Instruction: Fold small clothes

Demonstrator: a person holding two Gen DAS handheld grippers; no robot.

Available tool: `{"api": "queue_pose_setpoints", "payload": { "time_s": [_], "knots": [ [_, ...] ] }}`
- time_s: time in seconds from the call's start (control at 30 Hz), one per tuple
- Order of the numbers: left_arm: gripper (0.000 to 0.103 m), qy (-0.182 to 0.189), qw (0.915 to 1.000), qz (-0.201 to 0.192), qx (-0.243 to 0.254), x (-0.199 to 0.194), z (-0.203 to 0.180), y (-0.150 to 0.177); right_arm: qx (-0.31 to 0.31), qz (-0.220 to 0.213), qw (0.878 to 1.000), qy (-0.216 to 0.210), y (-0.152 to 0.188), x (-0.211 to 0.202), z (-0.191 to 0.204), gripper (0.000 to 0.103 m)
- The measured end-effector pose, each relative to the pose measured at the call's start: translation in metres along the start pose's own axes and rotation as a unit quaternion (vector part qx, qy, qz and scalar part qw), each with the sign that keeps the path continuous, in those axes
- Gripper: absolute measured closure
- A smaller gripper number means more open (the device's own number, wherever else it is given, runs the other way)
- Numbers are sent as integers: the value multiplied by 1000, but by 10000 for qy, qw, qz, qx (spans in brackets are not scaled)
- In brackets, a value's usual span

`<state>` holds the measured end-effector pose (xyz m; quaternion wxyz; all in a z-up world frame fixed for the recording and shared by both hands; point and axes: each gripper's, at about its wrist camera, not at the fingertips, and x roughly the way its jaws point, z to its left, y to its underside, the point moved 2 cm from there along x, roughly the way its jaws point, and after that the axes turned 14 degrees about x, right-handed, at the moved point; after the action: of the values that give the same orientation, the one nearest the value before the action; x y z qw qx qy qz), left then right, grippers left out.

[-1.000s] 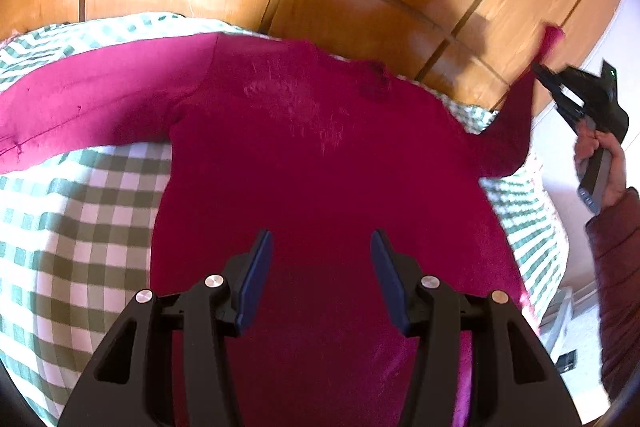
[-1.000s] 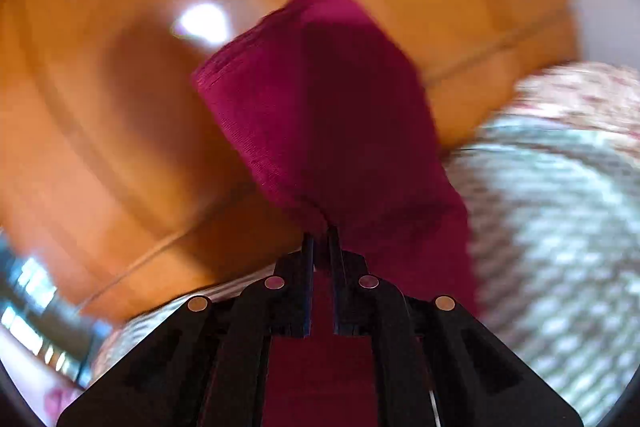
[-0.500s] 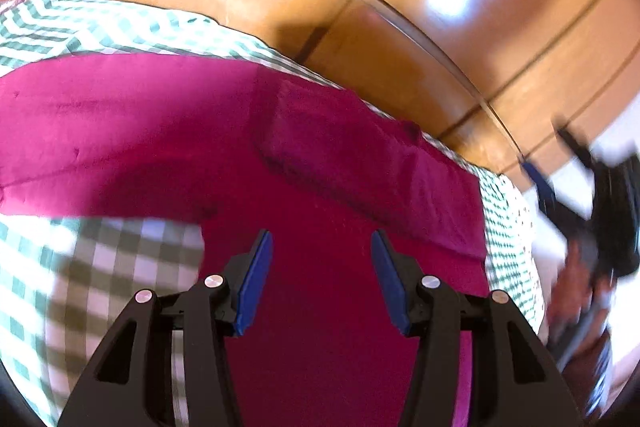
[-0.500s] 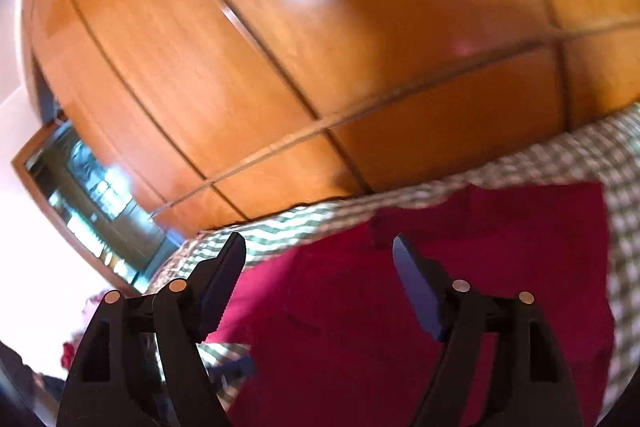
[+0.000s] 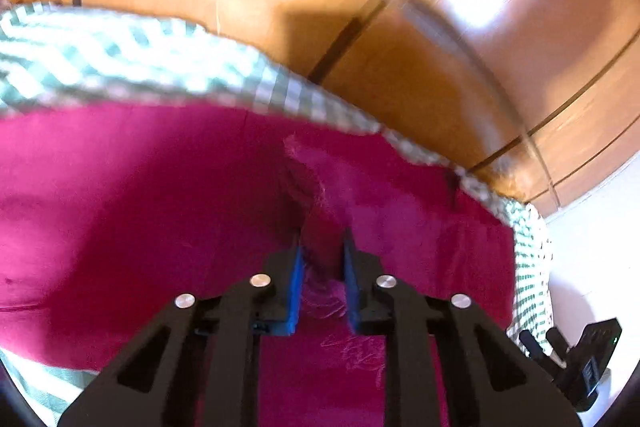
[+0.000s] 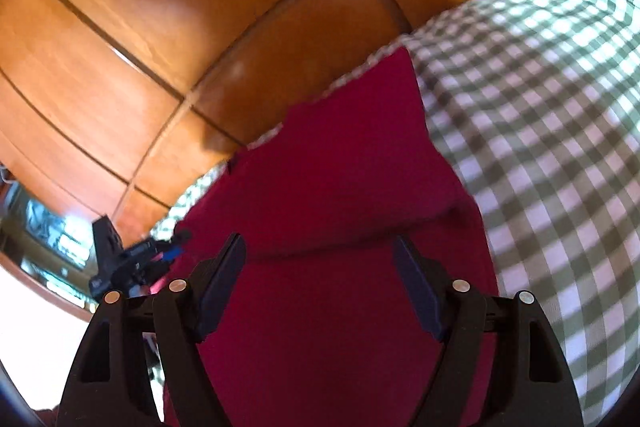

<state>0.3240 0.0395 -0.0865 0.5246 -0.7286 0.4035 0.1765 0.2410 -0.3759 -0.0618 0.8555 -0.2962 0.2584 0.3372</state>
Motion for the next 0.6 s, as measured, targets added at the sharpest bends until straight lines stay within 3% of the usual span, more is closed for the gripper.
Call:
{"api": "queue_pose_setpoints", "payload": {
  "time_s": [0.13,0.23,0.33,0.43,0.53,0.6],
  "knots": [
    [87,-24,9995,-290,-77,-28,-1,18,-156,-201,9997,-60,-16,10,7,28],
    [86,-535,9984,152,113,-13,3,38,-377,-269,9975,541,-27,39,5,28],
    [85,-804,9957,250,374,-4,4,52,-660,-302,9831,1680,-30,73,-17,28],
    [82,-1076,9920,211,623,-10,-8,55,-983,-402,9778,1808,-23,77,-14,23],
    [68,-953,9947,106,361,-23,-2,59,-1067,-451,9738,1956,-23,77,-10,23],
    [59,-896,9959,-66,139,-42,7,61,-1133,-544,9714,2014,-21,72,-5,17]
  ]
}}
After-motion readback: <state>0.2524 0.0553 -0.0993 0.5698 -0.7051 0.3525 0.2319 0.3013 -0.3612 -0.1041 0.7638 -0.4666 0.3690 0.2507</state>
